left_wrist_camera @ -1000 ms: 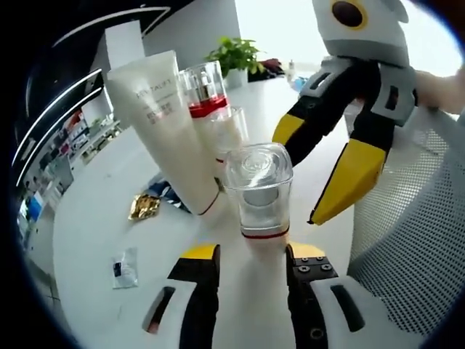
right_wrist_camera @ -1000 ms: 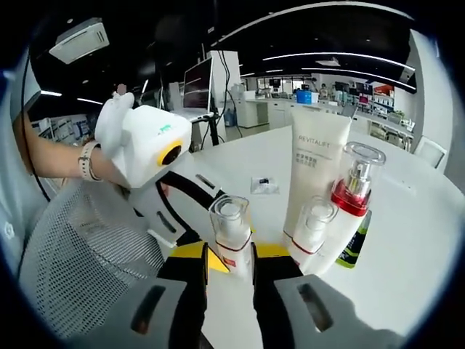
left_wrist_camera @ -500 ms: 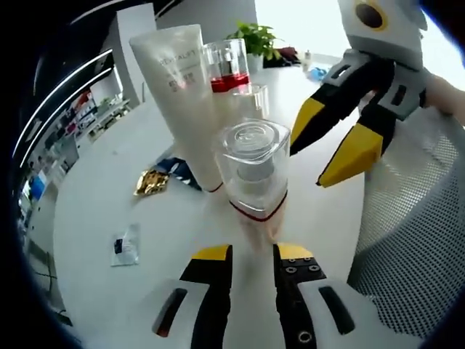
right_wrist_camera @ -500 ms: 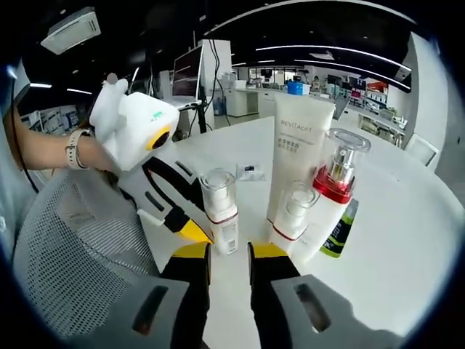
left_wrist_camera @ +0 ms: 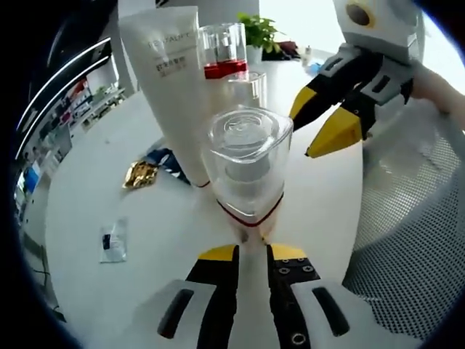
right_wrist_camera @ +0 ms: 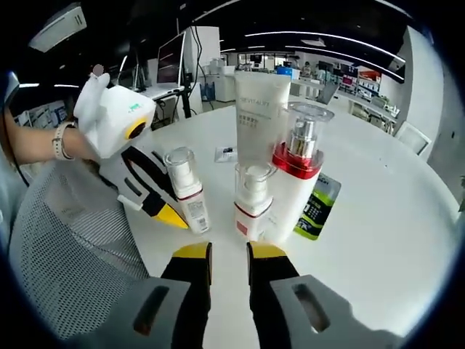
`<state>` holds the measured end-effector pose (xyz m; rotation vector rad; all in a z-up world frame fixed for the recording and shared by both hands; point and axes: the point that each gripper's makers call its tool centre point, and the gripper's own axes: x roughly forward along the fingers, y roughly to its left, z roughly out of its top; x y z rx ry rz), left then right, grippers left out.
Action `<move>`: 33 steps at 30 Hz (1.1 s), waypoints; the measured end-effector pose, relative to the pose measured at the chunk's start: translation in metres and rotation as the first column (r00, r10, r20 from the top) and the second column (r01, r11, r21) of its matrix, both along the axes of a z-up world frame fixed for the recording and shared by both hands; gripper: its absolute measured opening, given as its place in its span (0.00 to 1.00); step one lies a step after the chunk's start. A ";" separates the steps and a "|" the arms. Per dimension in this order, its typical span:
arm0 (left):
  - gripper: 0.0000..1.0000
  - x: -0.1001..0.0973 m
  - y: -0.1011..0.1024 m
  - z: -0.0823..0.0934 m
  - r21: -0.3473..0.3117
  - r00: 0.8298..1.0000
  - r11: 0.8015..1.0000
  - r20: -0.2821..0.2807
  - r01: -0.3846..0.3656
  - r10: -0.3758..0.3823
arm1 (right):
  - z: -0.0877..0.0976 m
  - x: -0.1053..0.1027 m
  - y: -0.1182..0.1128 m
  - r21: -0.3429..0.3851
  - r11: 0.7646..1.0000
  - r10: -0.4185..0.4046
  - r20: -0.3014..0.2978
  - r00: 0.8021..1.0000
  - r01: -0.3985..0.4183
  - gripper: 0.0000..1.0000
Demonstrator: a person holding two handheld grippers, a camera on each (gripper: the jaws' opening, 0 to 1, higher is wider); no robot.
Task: Arrange the skincare products in the storage area until every visible bottle or jar stands upright without overlapping.
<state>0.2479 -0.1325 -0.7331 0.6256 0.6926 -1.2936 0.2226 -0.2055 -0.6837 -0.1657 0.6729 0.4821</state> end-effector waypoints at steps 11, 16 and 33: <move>0.10 0.002 -0.012 0.000 -0.002 1.000 1.000 0.018 0.020 -0.020 | -0.008 0.012 -0.006 -0.017 1.000 -0.002 -0.033 0.999 0.001 0.19; 0.10 0.002 -0.020 0.001 -0.014 0.999 0.999 0.024 0.030 -0.029 | -0.013 0.016 -0.007 -0.018 1.000 0.001 -0.046 0.999 -0.002 0.19; 0.05 0.005 -0.035 -0.002 -0.047 0.999 0.999 -0.026 -0.025 0.024 | -0.022 0.024 -0.007 -0.022 1.000 -0.002 -0.067 0.998 0.001 0.18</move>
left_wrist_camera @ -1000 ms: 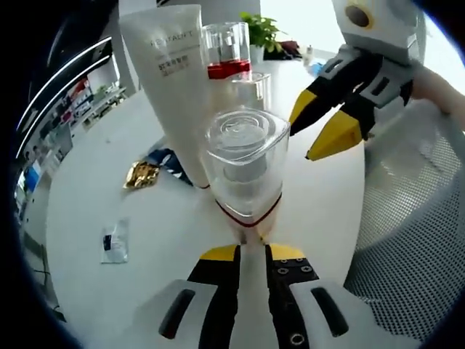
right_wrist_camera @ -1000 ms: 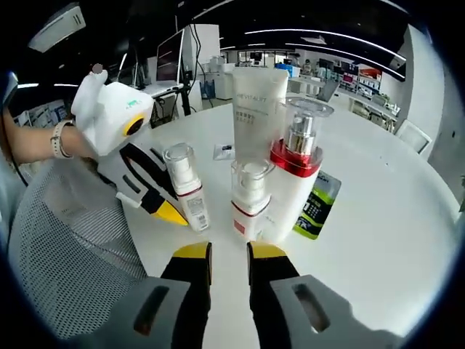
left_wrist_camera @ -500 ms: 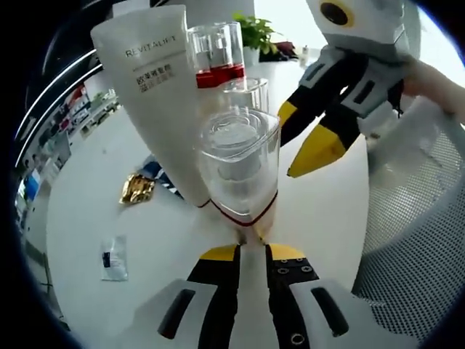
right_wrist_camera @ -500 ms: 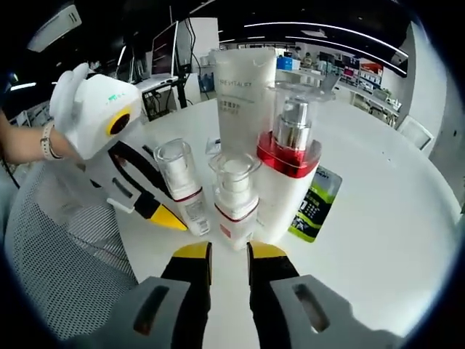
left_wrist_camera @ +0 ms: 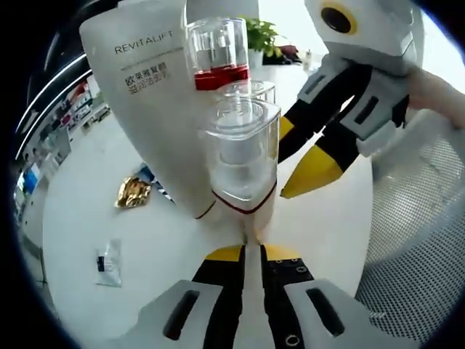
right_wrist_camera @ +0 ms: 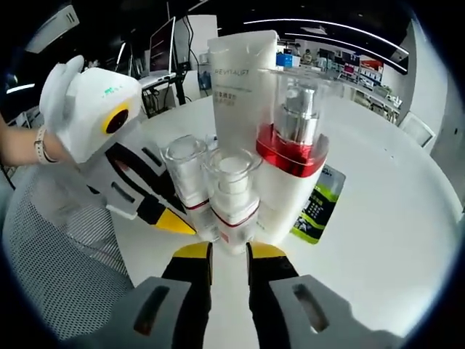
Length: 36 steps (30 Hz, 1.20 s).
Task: Arrange the skincare products in the storage area until every visible bottle or jar stands upright without overlapping.
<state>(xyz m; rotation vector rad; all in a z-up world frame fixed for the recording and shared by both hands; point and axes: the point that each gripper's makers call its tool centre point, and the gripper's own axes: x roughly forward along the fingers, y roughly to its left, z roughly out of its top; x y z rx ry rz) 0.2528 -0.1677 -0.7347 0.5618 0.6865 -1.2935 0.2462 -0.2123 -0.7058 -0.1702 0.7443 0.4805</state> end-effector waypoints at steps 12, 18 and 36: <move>0.07 0.004 -0.004 0.002 -0.020 0.999 0.999 0.002 -0.041 0.041 | -0.001 0.005 -0.004 -0.007 1.000 -0.011 0.008 1.000 0.011 0.17; 0.07 0.007 -0.006 0.002 -0.030 0.998 0.997 0.002 -0.068 0.068 | -0.002 0.006 -0.006 -0.016 1.000 -0.009 0.009 1.000 0.009 0.16; 0.07 0.014 -0.011 0.002 -0.049 0.993 0.992 -0.003 -0.119 0.119 | -0.003 0.006 -0.010 -0.028 0.999 -0.025 0.013 1.000 0.025 0.13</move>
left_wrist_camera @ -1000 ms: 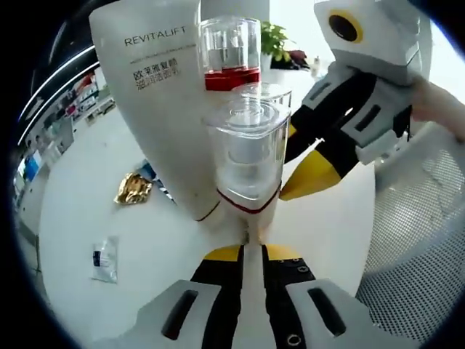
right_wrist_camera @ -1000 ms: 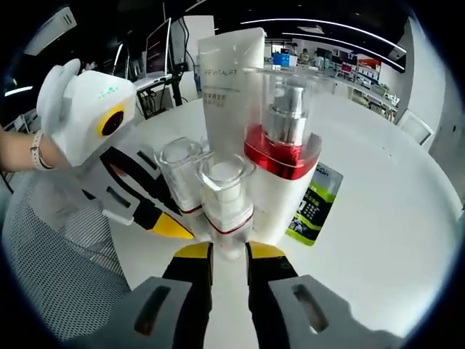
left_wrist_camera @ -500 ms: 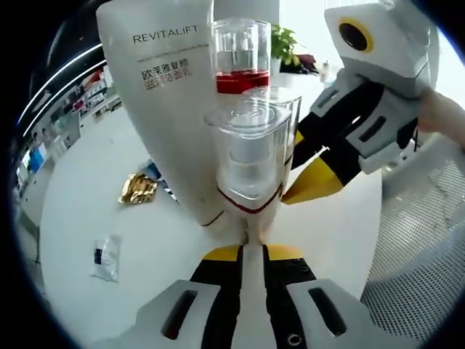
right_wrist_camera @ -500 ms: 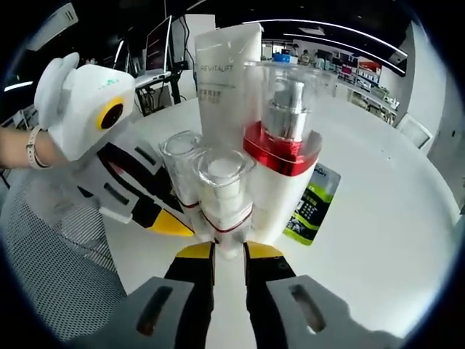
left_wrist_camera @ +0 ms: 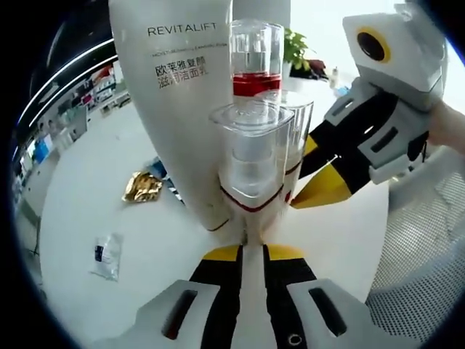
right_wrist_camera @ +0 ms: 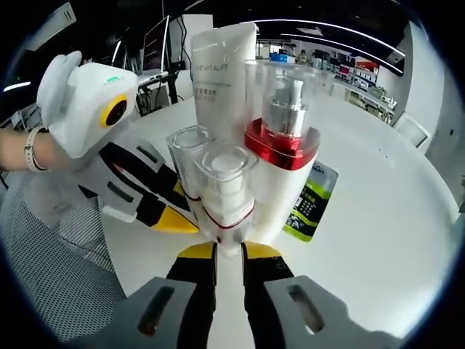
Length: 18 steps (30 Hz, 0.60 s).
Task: Arrange the skincare products in the storage area until every visible bottle or jar stands upright without overlapping.
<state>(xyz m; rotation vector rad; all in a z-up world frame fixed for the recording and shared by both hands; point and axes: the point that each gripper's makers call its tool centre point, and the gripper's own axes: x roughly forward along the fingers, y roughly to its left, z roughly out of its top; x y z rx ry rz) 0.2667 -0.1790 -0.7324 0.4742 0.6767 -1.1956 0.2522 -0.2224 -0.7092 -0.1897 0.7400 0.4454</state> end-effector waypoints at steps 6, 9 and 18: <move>0.08 0.000 -0.001 0.000 0.001 1.000 1.000 0.006 -0.004 0.004 | -0.001 0.000 0.000 -0.003 1.000 0.000 -0.002 1.000 0.000 0.13; 0.08 0.000 -0.001 0.000 0.000 1.000 1.000 0.005 -0.010 0.010 | -0.001 0.000 -0.001 -0.006 1.000 -0.001 0.000 1.000 0.001 0.12; 0.09 0.001 -0.002 0.000 -0.006 0.999 0.999 -0.006 -0.037 0.037 | -0.002 0.000 -0.002 -0.021 1.000 0.004 -0.001 1.000 -0.004 0.12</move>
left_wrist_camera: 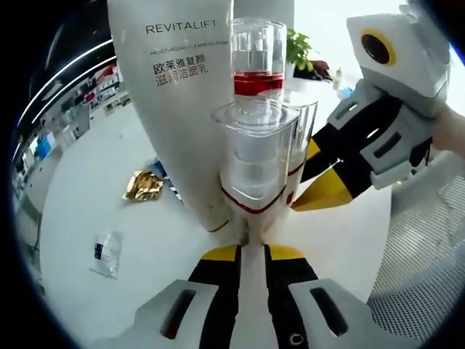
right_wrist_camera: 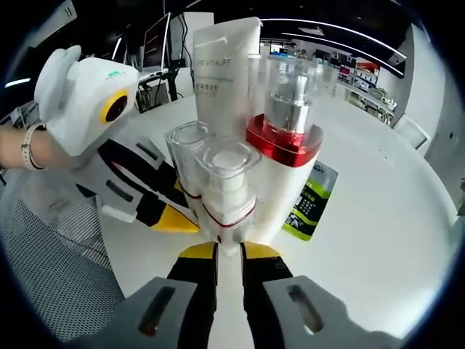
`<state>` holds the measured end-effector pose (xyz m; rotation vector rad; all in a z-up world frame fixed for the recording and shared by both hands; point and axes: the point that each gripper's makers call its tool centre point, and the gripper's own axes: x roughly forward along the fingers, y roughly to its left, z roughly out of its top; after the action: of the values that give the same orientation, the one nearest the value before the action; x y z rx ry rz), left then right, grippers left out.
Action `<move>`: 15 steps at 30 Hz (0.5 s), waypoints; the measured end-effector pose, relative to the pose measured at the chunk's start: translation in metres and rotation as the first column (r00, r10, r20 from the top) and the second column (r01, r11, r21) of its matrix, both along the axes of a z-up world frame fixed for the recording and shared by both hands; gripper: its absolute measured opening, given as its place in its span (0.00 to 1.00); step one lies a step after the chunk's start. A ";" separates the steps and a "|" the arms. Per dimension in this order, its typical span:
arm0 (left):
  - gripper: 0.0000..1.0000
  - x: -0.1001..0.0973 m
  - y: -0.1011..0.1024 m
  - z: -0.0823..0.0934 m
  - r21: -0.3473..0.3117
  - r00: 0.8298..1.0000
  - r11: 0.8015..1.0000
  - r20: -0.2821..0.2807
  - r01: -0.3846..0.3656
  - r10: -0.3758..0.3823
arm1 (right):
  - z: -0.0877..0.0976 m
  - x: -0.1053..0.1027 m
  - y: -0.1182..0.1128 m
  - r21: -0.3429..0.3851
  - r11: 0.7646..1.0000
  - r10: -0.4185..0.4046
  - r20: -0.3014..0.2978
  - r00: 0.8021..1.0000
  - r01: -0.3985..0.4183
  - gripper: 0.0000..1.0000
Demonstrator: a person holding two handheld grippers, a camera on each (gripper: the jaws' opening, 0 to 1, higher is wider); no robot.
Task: Arrange the skincare products in the storage area until every visible bottle or jar stands upright without overlapping.
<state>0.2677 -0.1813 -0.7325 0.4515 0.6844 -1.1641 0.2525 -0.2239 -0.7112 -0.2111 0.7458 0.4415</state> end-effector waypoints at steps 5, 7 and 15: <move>0.09 -0.003 0.000 0.002 -0.006 1.000 1.000 -0.006 0.001 -0.001 | 0.000 -0.001 -0.001 -0.006 1.000 0.001 -0.001 1.000 -0.001 0.12; 0.09 -0.005 0.001 0.006 -0.022 1.000 1.000 -0.008 -0.005 0.005 | 0.000 -0.001 -0.001 -0.009 1.000 0.000 0.000 1.000 0.000 0.12; 0.10 -0.006 0.001 0.008 -0.036 1.000 0.999 -0.001 -0.003 0.003 | 0.000 -0.001 0.000 -0.002 1.000 -0.001 0.001 1.000 0.001 0.12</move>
<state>0.2621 -0.1806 -0.7243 0.4198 0.6633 -1.1723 0.2510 -0.2242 -0.7107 -0.2128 0.7450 0.4393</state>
